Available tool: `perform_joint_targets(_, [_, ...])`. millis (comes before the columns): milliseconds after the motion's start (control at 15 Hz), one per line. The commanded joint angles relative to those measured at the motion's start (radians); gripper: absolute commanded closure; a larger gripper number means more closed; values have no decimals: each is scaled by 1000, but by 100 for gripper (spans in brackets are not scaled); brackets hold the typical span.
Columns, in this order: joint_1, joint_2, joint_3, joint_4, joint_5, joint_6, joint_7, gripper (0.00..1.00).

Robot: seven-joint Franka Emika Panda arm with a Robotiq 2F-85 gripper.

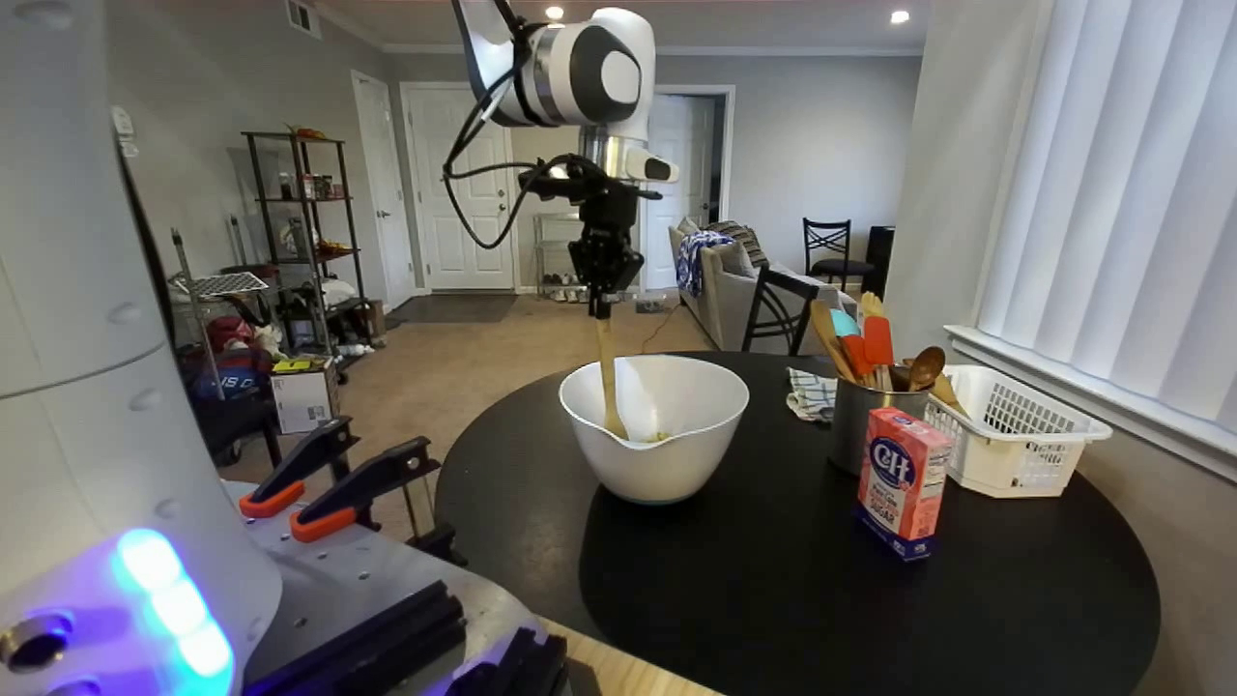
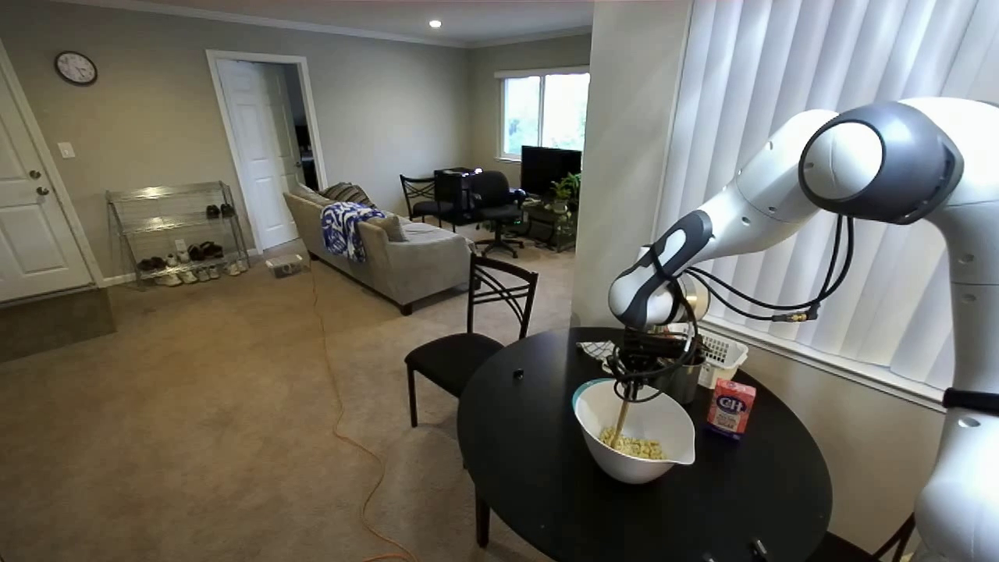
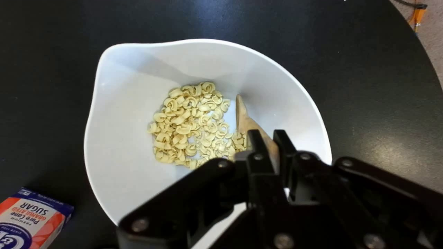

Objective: Use the wooden spoon to stir the white bowl.

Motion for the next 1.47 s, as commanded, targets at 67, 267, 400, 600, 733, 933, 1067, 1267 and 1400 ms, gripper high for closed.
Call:
perform_joint_targets(67, [54,18,-75,-19,-117,-14,130,94])
perform_joint_targets(267, [98,19,-122,-9,-207,-39,237,94])
perform_joint_targets(400, [118,25,-148,-2,-266,-74,300,94])
perform_joint_targets(600, [117,31,-153,12,-303,-124,333,94])
perform_joint_targets(733, [93,27,-117,17,-259,-140,281,94])
perform_joint_targets(933, [87,32,-93,26,-226,-124,285,94])
perform_joint_targets(1067, [112,39,-113,33,-267,-93,348,94])
perform_joint_targets(1267, [119,43,-113,37,-278,-20,374,94])
perform_joint_targets(1400, [129,52,-120,36,-287,48,388,94])
